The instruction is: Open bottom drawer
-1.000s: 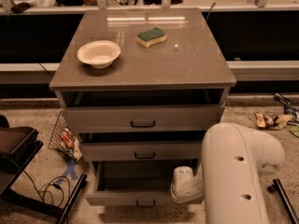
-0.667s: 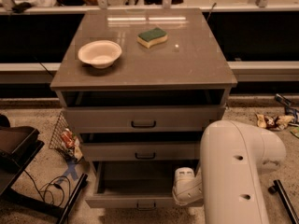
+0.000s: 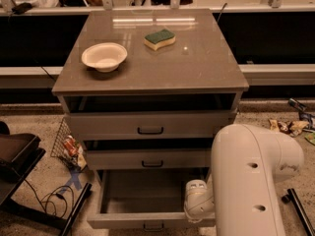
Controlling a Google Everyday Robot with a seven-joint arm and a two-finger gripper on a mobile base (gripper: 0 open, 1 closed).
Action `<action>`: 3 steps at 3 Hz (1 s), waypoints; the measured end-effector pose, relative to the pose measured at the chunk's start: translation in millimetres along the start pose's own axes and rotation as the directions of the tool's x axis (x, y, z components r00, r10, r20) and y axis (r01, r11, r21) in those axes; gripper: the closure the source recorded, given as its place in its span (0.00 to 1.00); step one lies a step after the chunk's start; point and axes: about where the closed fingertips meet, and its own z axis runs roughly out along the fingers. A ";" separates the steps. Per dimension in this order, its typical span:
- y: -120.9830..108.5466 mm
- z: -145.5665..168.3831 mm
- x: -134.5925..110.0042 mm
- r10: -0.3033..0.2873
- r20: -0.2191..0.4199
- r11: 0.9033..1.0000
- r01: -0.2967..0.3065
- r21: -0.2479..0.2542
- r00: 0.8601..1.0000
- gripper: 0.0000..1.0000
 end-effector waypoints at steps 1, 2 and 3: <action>-0.2 -2.1 0.1 0.000 0.000 1.000 0.000 0.000 1.000 1.00; 0.8 -1.4 0.0 0.000 0.000 1.000 0.000 -0.002 1.000 0.85; 0.9 -2.2 0.0 0.000 0.000 1.000 0.000 -0.002 1.000 0.61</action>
Offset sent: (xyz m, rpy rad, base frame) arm 0.0000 0.0000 0.0021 0.0000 0.0001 0.0000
